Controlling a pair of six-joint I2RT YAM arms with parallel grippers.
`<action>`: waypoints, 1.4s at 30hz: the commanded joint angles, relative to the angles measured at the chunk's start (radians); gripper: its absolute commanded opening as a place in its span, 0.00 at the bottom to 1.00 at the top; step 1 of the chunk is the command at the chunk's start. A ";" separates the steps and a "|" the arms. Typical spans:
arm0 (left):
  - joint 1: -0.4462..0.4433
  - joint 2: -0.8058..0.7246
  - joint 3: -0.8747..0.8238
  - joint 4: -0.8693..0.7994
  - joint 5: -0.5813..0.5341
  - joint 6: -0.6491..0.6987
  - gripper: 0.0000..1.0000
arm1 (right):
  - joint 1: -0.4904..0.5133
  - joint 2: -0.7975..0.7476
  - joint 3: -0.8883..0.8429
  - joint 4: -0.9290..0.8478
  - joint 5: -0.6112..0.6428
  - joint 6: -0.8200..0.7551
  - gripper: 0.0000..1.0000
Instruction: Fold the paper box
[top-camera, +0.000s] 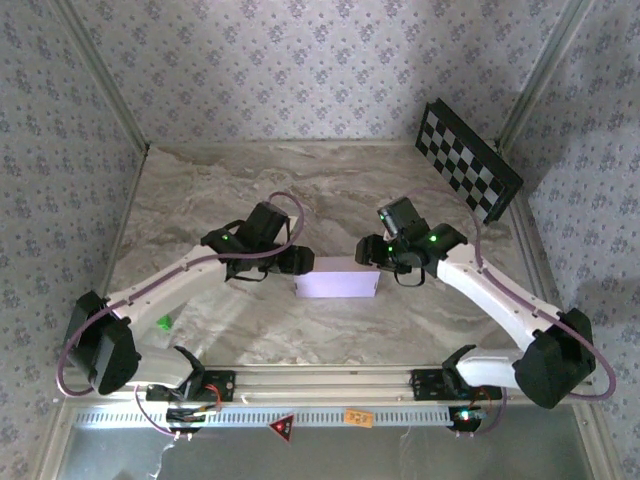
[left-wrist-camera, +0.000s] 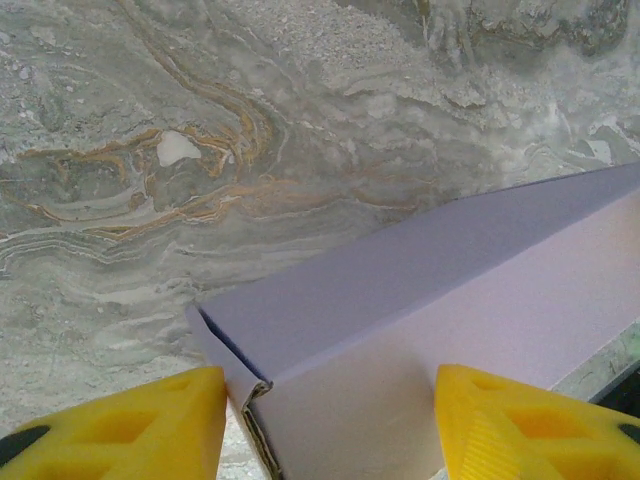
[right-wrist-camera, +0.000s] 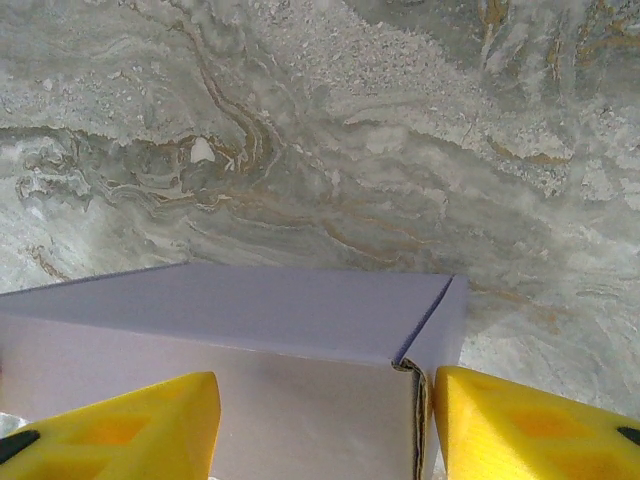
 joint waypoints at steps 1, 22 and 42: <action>-0.001 0.014 0.019 0.056 0.055 -0.014 0.57 | 0.007 0.011 0.009 0.059 -0.047 -0.005 0.58; 0.180 0.178 0.206 0.095 0.170 0.117 0.59 | -0.003 0.335 0.275 0.248 0.002 -0.195 0.56; 0.124 -0.074 -0.325 0.366 0.187 -0.129 0.63 | 0.148 0.146 -0.183 0.380 -0.010 0.074 0.60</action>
